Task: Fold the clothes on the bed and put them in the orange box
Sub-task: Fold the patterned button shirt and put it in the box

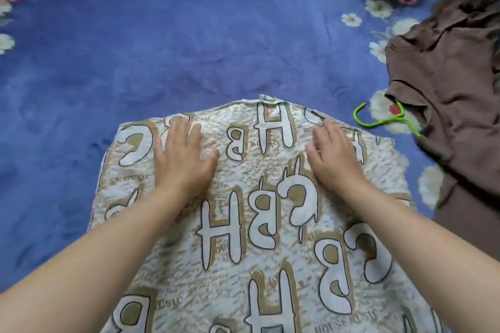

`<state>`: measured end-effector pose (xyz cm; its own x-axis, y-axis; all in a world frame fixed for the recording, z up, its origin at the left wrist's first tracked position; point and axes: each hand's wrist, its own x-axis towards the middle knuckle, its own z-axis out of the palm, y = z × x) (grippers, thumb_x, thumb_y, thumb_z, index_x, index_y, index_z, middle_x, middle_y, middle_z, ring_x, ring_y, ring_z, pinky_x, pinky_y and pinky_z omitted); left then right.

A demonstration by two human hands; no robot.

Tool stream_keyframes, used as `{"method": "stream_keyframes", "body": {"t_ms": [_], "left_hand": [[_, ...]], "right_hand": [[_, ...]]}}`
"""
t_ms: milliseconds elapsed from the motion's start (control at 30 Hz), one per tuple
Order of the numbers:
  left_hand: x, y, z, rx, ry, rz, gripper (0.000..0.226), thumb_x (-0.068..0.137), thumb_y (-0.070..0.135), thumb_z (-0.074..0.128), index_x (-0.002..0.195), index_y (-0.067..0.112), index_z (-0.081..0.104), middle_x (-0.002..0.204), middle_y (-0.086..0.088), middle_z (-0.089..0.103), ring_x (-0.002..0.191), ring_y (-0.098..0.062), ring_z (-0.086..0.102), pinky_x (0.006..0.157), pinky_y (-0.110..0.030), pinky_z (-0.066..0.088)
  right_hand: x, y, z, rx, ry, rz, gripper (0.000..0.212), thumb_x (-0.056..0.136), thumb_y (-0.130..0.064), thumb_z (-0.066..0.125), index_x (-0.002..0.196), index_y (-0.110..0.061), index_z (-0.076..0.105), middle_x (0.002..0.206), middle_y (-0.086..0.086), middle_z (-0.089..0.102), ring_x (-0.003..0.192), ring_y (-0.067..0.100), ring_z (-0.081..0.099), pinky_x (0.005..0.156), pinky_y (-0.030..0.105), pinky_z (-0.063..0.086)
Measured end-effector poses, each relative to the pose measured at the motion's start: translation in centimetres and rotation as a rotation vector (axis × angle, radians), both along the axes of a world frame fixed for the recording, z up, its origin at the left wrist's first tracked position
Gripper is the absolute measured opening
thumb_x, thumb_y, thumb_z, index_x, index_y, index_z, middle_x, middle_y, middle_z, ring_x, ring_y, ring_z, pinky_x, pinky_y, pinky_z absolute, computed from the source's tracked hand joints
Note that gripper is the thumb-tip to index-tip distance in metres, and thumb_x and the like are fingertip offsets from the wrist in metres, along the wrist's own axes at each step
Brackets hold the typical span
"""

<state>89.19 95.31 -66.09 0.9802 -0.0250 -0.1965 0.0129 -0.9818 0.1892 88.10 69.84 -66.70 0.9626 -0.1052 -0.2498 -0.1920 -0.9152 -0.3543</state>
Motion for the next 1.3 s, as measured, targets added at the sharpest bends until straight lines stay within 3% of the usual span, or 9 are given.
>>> {"method": "stream_keyframes", "body": {"t_ms": [67, 200, 400, 767, 867, 1067, 1133, 1233, 1300], "left_hand": [[-1.1, -1.0, -0.7, 0.029, -0.007, -0.052, 0.064, 0.093, 0.047, 0.020, 0.149, 0.015, 0.013, 0.158, -0.006, -0.003, 0.145, -0.020, -0.009, 0.114, -0.045, -0.006], [-1.6, -3.6, -1.7, 0.134, -0.009, -0.207, 0.061, 0.098, 0.041, 0.013, 0.149, 0.015, -0.005, 0.155, -0.004, -0.018, 0.142, -0.019, -0.019, 0.113, -0.043, -0.012], [0.9, -3.8, -4.7, 0.177, 0.072, -0.281, 0.069, 0.095, 0.054, 0.014, 0.146, 0.018, -0.016, 0.149, 0.002, -0.031, 0.139, -0.014, -0.027, 0.110, -0.039, -0.020], [0.9, -4.9, -5.0, 0.324, 0.081, -0.282, 0.067, 0.095, 0.054, 0.009, 0.148, 0.019, -0.012, 0.154, -0.001, -0.022, 0.142, -0.016, -0.021, 0.110, -0.049, -0.016], [-0.9, -5.9, -3.5, 0.338, 0.074, -0.214, 0.060, 0.097, 0.049, 0.006, 0.146, 0.022, -0.016, 0.153, -0.002, -0.025, 0.141, -0.018, -0.023, 0.107, -0.056, -0.017], [-10.2, -7.9, -1.4, 0.110, 0.100, -0.369, 0.061, 0.094, 0.052, 0.003, 0.129, 0.018, -0.035, 0.139, 0.000, -0.043, 0.129, -0.015, -0.039, 0.110, -0.045, -0.022], [-14.6, -8.5, -2.0, 0.029, 0.048, -0.445, 0.072, 0.089, 0.058, 0.003, 0.141, 0.012, -0.017, 0.149, -0.005, -0.024, 0.140, -0.021, -0.023, 0.111, -0.043, -0.016], [-18.6, -9.3, -3.3, -0.025, 0.148, -0.441, 0.073, 0.086, 0.056, 0.022, 0.140, 0.006, 0.029, 0.144, -0.009, 0.038, 0.135, -0.020, 0.024, 0.108, -0.042, 0.002], [-19.5, -9.9, -3.5, 0.033, 0.219, -0.400, 0.081, 0.081, 0.058, 0.012, 0.147, 0.012, 0.010, 0.153, -0.010, 0.018, 0.143, -0.026, 0.000, 0.108, -0.043, -0.015]], "right_hand": [[-1.3, 1.5, -0.5, -0.110, -0.059, 0.111, 0.072, 0.086, -0.051, 0.011, 0.147, -0.015, 0.024, 0.157, 0.008, 0.007, 0.145, 0.025, 0.000, 0.114, 0.039, -0.003], [-1.0, 4.3, -1.0, -0.186, -0.105, 0.271, 0.080, 0.078, -0.046, -0.005, 0.149, -0.014, 0.012, 0.157, 0.006, -0.002, 0.145, 0.023, -0.007, 0.111, 0.036, -0.015], [1.3, 3.8, -3.6, -0.278, 0.087, 0.326, 0.060, 0.100, -0.040, 0.013, 0.146, -0.016, -0.016, 0.153, 0.000, -0.026, 0.141, 0.018, -0.024, 0.112, 0.034, -0.016], [1.4, 3.9, -3.9, -0.157, 0.131, 0.320, 0.059, 0.101, -0.040, 0.015, 0.148, -0.017, -0.012, 0.153, 0.001, -0.026, 0.142, 0.021, -0.022, 0.113, 0.037, -0.014], [-1.4, 4.1, -2.3, -0.091, 0.127, 0.276, 0.058, 0.101, -0.036, 0.023, 0.149, -0.019, -0.004, 0.155, 0.003, -0.020, 0.143, 0.021, -0.016, 0.115, 0.040, -0.008], [-10.1, 0.4, 0.8, -0.178, 0.098, 0.049, 0.058, 0.094, -0.022, 0.038, 0.148, -0.018, 0.016, 0.158, 0.001, 0.001, 0.145, 0.024, -0.005, 0.114, 0.049, -0.003], [-12.7, -2.0, 1.5, -0.229, 0.081, -0.064, 0.065, 0.092, -0.029, 0.044, 0.148, -0.018, 0.014, 0.158, 0.003, 0.001, 0.144, 0.025, -0.005, 0.114, 0.049, -0.001], [-15.6, -5.0, 1.8, -0.107, 0.115, -0.364, 0.088, 0.081, -0.044, 0.063, 0.147, -0.010, 0.015, 0.154, 0.013, 0.016, 0.141, 0.031, 0.014, 0.111, 0.045, 0.016], [-16.7, -7.2, 1.3, 0.203, 0.194, -0.600, 0.089, 0.068, -0.046, 0.074, 0.139, -0.009, 0.035, 0.140, 0.014, 0.045, 0.125, 0.031, 0.044, 0.101, 0.040, 0.036]]}}
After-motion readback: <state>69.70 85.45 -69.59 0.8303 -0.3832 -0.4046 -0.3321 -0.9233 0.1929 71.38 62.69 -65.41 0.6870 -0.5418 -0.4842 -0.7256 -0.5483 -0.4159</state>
